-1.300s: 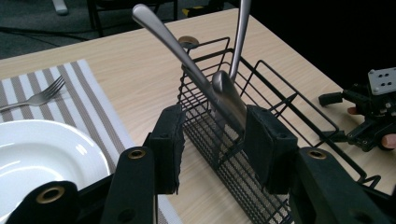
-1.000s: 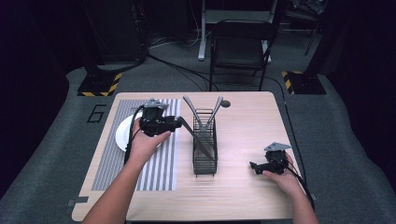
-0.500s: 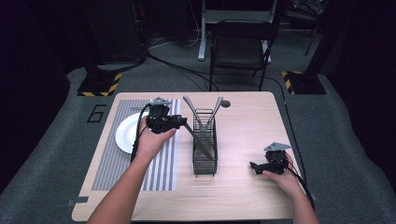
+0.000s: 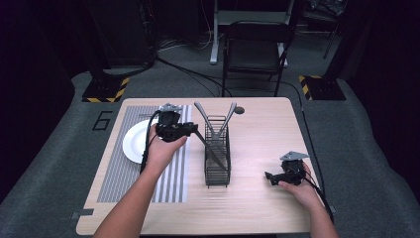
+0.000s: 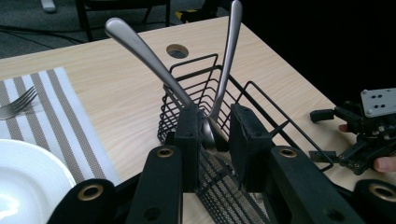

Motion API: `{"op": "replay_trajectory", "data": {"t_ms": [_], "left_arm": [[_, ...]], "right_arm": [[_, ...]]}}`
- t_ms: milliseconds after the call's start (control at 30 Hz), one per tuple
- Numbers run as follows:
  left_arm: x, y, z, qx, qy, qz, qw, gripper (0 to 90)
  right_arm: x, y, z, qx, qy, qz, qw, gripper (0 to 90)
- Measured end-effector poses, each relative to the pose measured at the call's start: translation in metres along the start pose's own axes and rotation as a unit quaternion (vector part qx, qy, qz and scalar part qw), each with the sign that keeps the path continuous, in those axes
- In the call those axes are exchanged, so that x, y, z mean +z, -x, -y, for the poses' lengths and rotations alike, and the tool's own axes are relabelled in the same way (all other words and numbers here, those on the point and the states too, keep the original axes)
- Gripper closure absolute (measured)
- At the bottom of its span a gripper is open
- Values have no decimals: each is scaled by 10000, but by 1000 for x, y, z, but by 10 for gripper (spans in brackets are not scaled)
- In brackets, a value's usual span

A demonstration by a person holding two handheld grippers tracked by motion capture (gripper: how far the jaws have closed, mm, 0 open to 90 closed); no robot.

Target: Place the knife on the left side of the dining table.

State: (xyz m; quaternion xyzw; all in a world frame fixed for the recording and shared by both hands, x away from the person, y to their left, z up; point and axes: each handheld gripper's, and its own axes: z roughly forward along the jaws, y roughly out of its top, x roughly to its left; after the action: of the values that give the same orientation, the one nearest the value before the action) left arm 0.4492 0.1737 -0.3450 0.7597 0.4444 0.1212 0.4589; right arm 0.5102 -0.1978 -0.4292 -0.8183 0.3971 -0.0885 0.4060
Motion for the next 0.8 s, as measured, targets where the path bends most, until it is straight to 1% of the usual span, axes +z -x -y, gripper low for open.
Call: {"op": "replay_trajectory", "data": {"t_ms": [33,167,300,467,500,533,567,700,800], "left_arm": [[-1,1,0,14,1,13,10000,743],[-2,6,-2,0,19,53,10000,754],[-4,16,-6,56,16,119,9999,771],[-6,31,-11,202,47,269,9994,795],[-5,33,-11,227,60,307,9993,800],[-6,36,-12,252,52,320,9992,804],[-5,39,-13,293,55,342,9990,807],[-3,46,-16,385,58,436,9983,819],[-3,50,-18,395,17,546,9977,827]], "right_arm": [[0,0,0,3,-2,25,10000,0],[0,0,0,-4,0,-1,10000,0],[0,0,0,6,-2,27,10000,0],[0,0,0,16,-12,-3,10000,0],[0,0,0,7,-2,26,10000,0],[0,0,0,16,-13,-3,10000,0],[0,0,0,10,-3,30,10000,0],[0,0,0,1,0,1,10000,0],[0,0,0,9,-1,28,10000,0]]}}
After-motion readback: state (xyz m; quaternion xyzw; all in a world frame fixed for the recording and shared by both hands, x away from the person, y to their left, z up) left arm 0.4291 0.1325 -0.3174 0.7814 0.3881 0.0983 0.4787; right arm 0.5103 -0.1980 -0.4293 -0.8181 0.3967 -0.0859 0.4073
